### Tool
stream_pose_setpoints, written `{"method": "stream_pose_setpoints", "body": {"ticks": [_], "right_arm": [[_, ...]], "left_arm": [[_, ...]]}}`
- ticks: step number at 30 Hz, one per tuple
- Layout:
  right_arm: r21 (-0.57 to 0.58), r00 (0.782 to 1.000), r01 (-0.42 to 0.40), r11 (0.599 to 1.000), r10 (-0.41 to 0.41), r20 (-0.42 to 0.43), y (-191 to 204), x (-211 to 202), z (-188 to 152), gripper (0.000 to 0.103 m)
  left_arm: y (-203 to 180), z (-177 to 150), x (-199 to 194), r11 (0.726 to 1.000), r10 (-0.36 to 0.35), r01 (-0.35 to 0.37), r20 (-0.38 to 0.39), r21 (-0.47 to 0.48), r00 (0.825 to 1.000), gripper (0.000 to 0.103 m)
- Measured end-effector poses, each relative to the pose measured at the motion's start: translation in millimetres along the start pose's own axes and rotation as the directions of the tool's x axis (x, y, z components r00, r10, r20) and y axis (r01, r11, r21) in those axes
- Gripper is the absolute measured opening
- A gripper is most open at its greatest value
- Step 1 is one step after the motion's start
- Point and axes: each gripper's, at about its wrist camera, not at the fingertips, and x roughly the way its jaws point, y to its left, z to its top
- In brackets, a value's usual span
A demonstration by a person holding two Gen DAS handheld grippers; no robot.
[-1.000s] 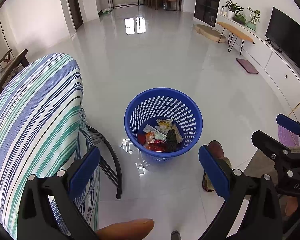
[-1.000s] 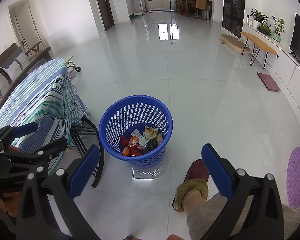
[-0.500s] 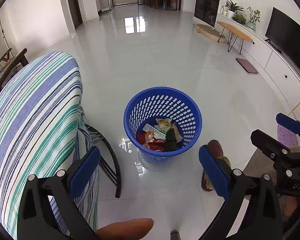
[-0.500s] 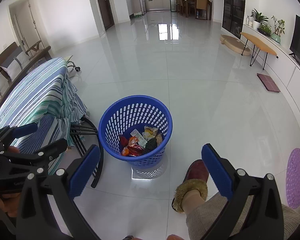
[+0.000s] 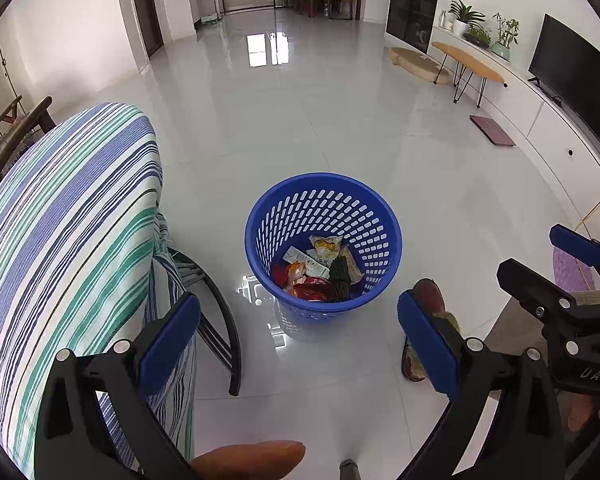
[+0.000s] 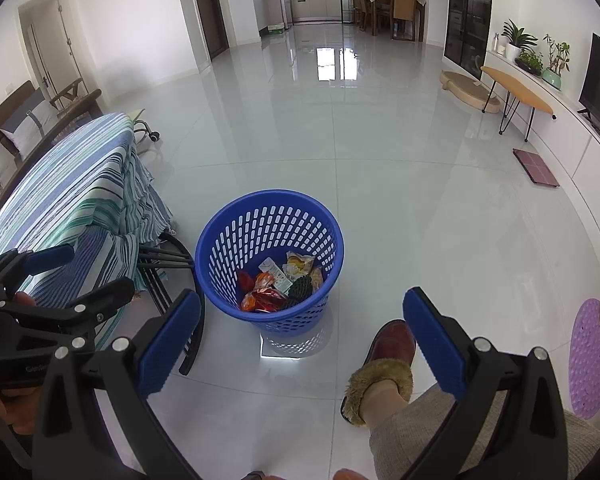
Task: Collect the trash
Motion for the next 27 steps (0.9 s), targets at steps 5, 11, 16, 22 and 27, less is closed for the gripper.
{"method": "stream_pose_setpoints", "body": {"ticks": [5,11,16,22,27], "right_arm": [[-0.002,1.0,0.003,1.0,-0.003,0.0,0.1,-0.1,0.0,0.098],[-0.003,1.0,0.004,1.0,-0.004,0.0,-0.2,0.0,0.4,0.098],[-0.005,1.0,0.005,1.0,-0.005,0.0,-0.2,0.2,0.4,0.098],[-0.002,1.0,0.007,1.0,-0.007,0.001,-1.8,-1.0,0.4,0.098],[-0.002,1.0,0.007,1.0,-0.007,0.001,-2.1,-0.7,0.7,0.098]], "left_arm": [[0.1,0.0,0.1,1.0,-0.001,0.001,0.0,0.001,1.0,0.098],[-1.5,0.3,0.3,1.0,-0.001,0.001,-0.004,0.001,1.0,0.098],[-1.9,0.2,-0.4,1.0,-0.002,0.002,-0.003,0.002,1.0,0.098],[-2.9,-0.6,-3.5,1.0,0.008,-0.008,0.02,0.003,1.0,0.098],[-4.7,-2.0,-3.3,1.0,0.02,-0.02,0.03,0.012,0.999,0.098]]}}
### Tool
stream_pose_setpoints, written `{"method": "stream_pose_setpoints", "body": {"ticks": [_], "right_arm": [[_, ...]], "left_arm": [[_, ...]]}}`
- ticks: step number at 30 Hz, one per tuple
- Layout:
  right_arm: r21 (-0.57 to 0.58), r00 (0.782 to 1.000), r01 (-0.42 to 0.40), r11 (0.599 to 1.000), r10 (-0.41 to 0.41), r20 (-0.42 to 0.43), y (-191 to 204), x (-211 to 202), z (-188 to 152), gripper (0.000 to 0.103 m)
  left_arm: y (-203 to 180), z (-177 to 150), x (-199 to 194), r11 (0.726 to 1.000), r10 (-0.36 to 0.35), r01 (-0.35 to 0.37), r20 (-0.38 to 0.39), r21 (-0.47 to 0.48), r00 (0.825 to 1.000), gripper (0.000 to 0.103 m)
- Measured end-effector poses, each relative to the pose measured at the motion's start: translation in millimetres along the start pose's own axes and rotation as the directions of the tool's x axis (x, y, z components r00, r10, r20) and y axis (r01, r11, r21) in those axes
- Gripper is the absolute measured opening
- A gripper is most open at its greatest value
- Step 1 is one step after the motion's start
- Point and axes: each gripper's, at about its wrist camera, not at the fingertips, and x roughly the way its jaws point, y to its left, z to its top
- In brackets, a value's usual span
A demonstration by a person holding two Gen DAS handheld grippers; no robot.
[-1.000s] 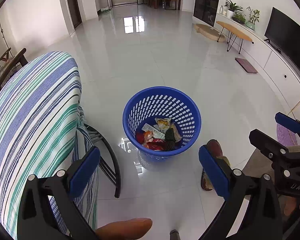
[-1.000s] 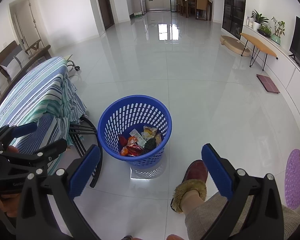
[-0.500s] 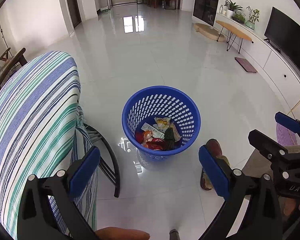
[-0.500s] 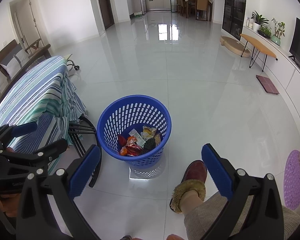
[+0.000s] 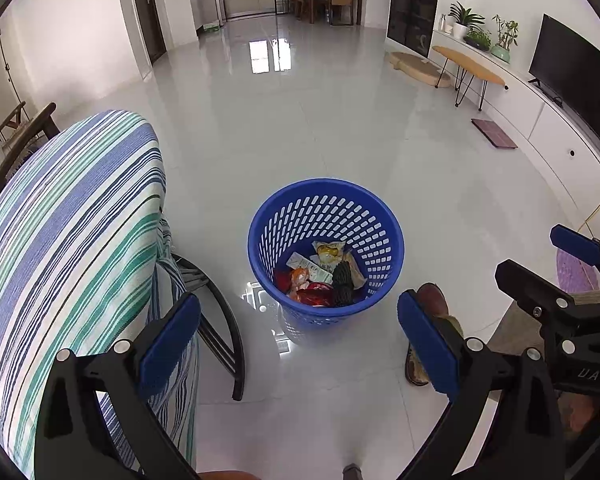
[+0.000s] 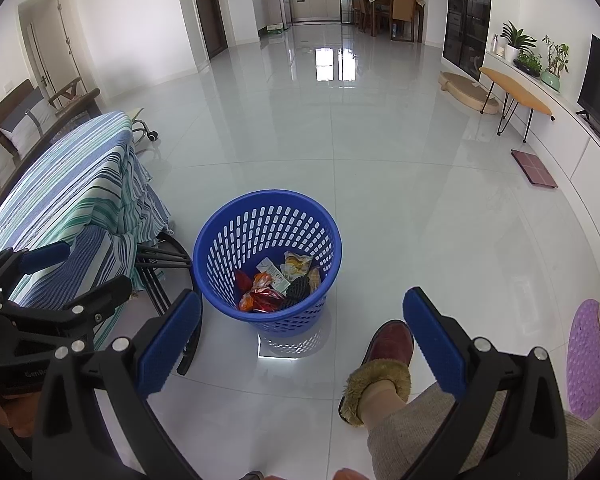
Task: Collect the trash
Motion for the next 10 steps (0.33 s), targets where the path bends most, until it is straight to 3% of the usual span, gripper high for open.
{"method": "stream_pose_setpoints", "body": {"ticks": [10], "right_arm": [[0.009,1.0,0.009,1.0,-0.009,-0.002,-5.1,-1.0,0.0,0.098]], "left_arm": [[0.0,-2.9,4.5,1.0,-0.026,0.027,-0.038,0.009,0.999,0.098]]}}
